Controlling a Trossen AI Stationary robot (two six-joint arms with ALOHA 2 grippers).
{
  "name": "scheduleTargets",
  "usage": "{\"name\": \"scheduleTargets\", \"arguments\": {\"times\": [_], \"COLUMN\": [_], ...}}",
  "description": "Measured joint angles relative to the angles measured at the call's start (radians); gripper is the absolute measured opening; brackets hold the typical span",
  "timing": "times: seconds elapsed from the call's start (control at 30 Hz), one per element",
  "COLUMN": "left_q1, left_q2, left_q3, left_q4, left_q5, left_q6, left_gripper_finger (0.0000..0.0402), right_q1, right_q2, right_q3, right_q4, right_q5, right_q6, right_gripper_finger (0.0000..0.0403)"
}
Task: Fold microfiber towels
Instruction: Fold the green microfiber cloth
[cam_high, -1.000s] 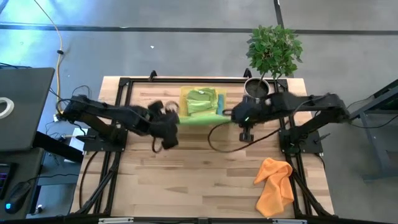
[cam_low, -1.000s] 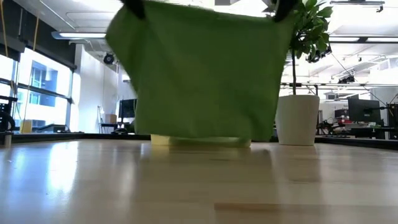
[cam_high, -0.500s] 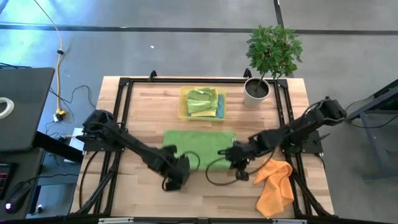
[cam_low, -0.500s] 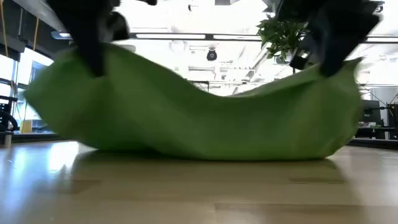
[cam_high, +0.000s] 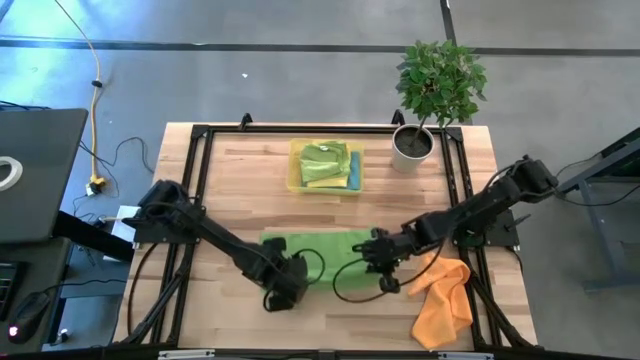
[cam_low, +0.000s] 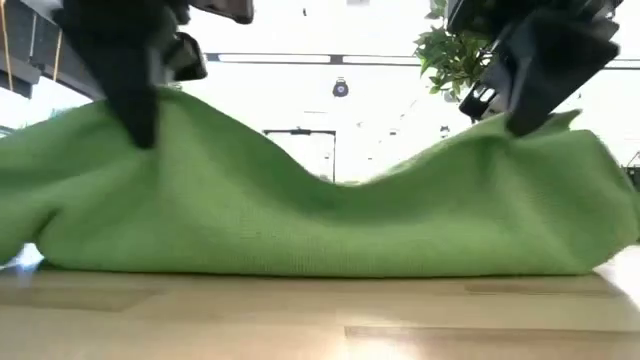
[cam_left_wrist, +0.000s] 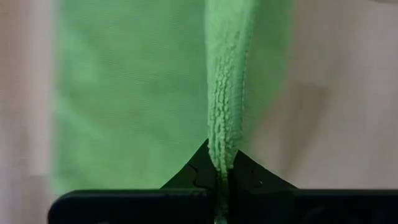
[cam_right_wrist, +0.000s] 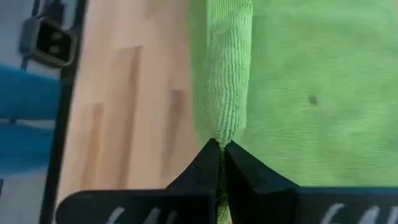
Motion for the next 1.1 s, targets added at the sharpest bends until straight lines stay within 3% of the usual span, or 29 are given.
{"name": "scheduleTargets", "arguments": {"times": [0.2, 0.5, 0.87, 1.1], "left_q1": [0.043, 0.104, 0.159, 0.173], "left_q2": [0.002, 0.069, 0.072, 0.082], "left_q3": [-0.003, -0.064, -0.073, -0.073], "left_q4": [-0.074, -0.079, -0.108, -0.111], "left_q5": [-0.207, -0.095, -0.145, -0.142], "left_q6": [0.0, -0.005, -0.018, -0.018], "left_gripper_finger": [0.0001, 0.0001, 0.0004, 0.0012], "right_q1": [-0.073, -0.091, -0.141, -0.166], "right_q2": [0.0, 0.0, 0.0, 0.0], "right_q3": [-0.065, -0.153, -0.153, -0.153], "right_q4": [-0.002, 0.106, 0.114, 0.099], "right_q5": [0.019, 0.072, 0.135, 0.135], "right_q6": [0.04, 0.121, 0.068, 0.05], "right_gripper_finger": [0.0, 0.0, 0.0005, 0.0046]}}
